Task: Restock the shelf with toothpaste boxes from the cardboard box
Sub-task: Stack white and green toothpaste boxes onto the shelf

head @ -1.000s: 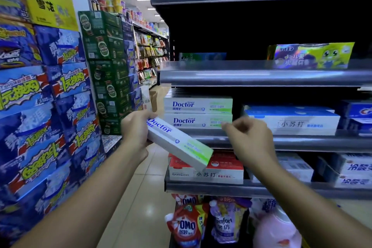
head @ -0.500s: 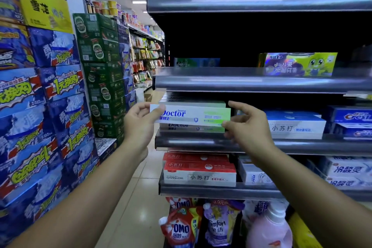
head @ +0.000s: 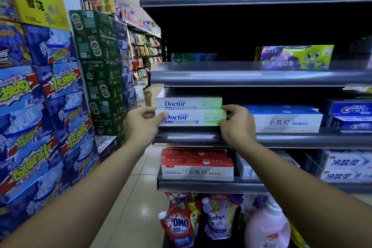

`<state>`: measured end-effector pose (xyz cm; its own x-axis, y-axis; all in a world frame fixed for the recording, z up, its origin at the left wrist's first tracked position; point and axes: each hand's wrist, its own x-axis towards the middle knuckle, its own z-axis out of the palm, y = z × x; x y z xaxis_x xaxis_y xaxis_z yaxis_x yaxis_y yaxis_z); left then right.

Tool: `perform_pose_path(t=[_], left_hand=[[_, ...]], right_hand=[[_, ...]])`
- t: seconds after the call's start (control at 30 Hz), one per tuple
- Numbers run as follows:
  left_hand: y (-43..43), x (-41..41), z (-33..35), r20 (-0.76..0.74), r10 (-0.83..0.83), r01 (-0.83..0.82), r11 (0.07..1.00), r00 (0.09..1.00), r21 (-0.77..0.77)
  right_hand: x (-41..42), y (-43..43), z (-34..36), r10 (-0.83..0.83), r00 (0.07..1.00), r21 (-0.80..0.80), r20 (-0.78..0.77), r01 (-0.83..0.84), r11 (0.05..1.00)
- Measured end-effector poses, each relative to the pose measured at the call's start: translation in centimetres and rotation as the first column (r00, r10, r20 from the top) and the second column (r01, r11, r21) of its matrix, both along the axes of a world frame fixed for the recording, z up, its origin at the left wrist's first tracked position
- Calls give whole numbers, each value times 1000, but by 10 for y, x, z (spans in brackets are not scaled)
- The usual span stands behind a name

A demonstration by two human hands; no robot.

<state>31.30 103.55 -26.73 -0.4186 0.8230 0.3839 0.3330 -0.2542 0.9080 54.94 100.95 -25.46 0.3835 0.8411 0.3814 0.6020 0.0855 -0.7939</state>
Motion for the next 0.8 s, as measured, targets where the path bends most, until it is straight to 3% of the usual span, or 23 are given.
perform_pose_path(t=[0.23, 0.47, 0.53, 0.63, 0.73, 0.8], left_hand=[[1, 2, -5, -108, 36, -31, 998, 993, 50], [5, -4, -18, -134, -8, 2, 999, 991, -45], [-4, 0, -17, -131, 40, -39, 999, 991, 9], [-35, 16, -27, -150, 92, -57, 973, 984, 225], [-75, 50, -57, -262, 10, 96, 916, 965, 390], [-97, 82, -92, -329, -135, 254, 900, 935, 353]], right_hand=[[-7, -2, 0, -58, 996, -28, 66, 59, 998], [-2, -18, -6, 65, 988, -63, 137, -57, 996], [3, -32, -6, 87, 985, -5, 148, -87, 996], [21, -67, -10, 115, 989, 100, 88, -124, 987], [63, -107, -22, 143, 989, 120, 25, -145, 982], [102, -136, -35, 102, 994, 112, -45, -97, 989]])
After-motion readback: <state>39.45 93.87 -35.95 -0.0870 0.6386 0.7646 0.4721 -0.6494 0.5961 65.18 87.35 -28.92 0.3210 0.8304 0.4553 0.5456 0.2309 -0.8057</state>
